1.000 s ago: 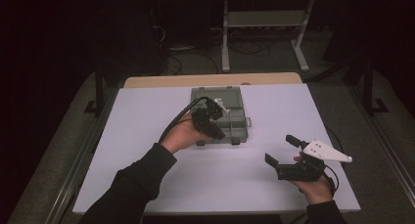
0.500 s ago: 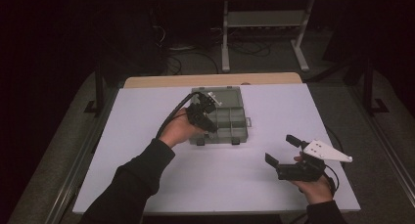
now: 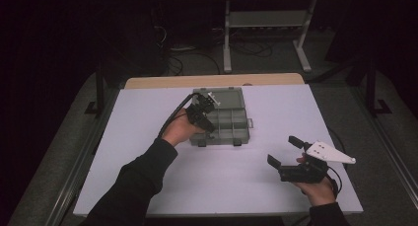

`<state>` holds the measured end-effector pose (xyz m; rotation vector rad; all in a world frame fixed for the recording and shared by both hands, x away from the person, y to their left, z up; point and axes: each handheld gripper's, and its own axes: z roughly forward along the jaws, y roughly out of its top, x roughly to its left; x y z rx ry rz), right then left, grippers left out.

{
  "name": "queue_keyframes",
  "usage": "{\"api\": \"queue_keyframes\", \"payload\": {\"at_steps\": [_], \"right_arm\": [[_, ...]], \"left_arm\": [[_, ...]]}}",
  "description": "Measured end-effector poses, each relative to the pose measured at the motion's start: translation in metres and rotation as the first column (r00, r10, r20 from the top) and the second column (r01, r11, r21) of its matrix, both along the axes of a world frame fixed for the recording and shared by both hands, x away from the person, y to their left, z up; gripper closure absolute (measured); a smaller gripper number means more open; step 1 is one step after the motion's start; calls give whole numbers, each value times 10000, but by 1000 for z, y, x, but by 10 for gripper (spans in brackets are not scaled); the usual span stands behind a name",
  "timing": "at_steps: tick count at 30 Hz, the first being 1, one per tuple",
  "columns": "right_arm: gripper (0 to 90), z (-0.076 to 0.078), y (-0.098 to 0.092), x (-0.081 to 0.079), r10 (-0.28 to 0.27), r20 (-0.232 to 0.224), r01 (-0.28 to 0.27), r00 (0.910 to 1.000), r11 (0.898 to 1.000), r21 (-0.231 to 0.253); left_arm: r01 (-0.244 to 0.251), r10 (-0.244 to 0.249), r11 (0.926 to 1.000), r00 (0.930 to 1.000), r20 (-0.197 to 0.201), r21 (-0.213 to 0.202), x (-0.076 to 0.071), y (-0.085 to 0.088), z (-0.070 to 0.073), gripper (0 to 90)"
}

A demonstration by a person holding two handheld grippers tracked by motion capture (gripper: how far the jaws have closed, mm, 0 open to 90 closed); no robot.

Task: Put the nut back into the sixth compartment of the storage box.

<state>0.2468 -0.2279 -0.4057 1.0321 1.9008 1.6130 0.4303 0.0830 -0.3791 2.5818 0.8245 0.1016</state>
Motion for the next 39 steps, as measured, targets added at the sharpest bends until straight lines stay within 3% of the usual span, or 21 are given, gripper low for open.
{"api": "queue_keyframes", "payload": {"at_steps": [9,17,21,27,32,36,38,39], "right_arm": [[0,0,0,0,3,17,-3,10000,10000,-2],[0,0,0,0,29,10,-29,10000,10000,-5],[0,0,0,0,37,33,-37,10000,10000,-25],[0,-2,-1,1,31,-28,-31,10000,10000,-32],[0,-3,-1,2,58,-110,-58,9999,10000,8],[0,-4,0,4,112,-146,-113,9998,9999,-24],[0,-4,1,5,172,-195,-174,9997,9998,-57],[0,-4,2,5,189,-198,-191,9996,9998,-87]], "left_arm": [[-5,5,10000,10000,27,-31,0,-2,-2,696],[-190,195,9995,9996,202,-238,-3,-2,1,198],[-234,241,9994,9994,246,-265,-3,-2,2,3],[-200,227,9974,9990,390,-688,-5,3,6,0],[-5,88,9940,9971,755,-1098,-11,16,13,0],[-129,300,9850,9948,970,-1720,-17,31,17,0],[-423,661,9751,9925,1030,-2179,-21,37,17,0],[-432,689,9737,9918,1079,-2239,-23,41,18,0]]}}
